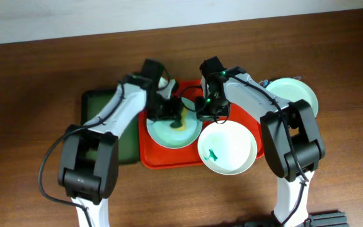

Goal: Clean dirty plates on tray and stack at the side
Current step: 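Return the sponge to the green tray and raise the left arm, then lift the cleaned plate with the right gripper and carry it right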

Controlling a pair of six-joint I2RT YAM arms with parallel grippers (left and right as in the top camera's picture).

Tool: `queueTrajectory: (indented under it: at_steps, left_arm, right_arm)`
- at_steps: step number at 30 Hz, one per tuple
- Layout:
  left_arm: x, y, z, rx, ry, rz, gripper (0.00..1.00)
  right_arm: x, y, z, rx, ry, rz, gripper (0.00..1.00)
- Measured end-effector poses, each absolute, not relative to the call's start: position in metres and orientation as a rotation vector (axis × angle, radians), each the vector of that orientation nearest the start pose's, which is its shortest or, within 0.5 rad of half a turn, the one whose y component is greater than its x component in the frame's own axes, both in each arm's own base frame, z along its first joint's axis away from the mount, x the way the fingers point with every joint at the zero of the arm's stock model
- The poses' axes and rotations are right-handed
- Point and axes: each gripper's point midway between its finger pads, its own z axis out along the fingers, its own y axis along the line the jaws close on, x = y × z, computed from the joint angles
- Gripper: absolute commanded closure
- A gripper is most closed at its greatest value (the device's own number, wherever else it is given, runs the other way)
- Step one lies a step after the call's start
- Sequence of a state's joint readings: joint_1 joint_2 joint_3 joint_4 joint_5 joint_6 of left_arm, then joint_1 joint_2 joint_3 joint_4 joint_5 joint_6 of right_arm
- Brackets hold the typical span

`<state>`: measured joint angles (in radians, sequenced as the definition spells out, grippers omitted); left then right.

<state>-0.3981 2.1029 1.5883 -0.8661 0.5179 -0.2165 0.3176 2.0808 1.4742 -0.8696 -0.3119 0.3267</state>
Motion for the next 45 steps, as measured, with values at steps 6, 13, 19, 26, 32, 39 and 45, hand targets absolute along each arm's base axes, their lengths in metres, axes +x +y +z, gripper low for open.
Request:
queueTrajectory:
  at_steps: [6,13,19,26,32,39,45]
  left_arm:
    - [0.409,-0.165,0.096,0.112,3.038,-0.557,1.0]
    - [0.398,-0.048,0.087,-0.095,3.155,0.067,1.0]
    - [0.402,-0.03,0.064,-0.091,3.111,0.234,1.0]
    - [0.383,-0.03,0.023,-0.079,3.156,0.22,0.53]
    - [0.4,-0.034,0.075,-0.104,3.078,0.182,0.18]
    - [0.403,0.032,0.23,-0.479,2.651,0.081,0.01]
    - [0.401,0.045,0.233,-0.537,2.632,0.087,0.01]
  right_arm:
    - [0.371,0.179,0.017,-0.015,3.101,0.519,0.46]
    - [0.372,0.179,0.017,-0.015,3.101,0.519,0.46]
    - [0.371,0.179,0.017,-0.016,3.102,0.519,0.46]
    - [0.372,0.179,0.017,-0.015,3.101,0.519,0.46]
    - [0.371,0.179,0.017,-0.013,3.105,0.518,0.6]
    - [0.372,0.179,0.017,-0.016,3.098,0.52,0.65]
    - [0.374,0.178,0.017,-0.015,3.092,0.509,0.85]
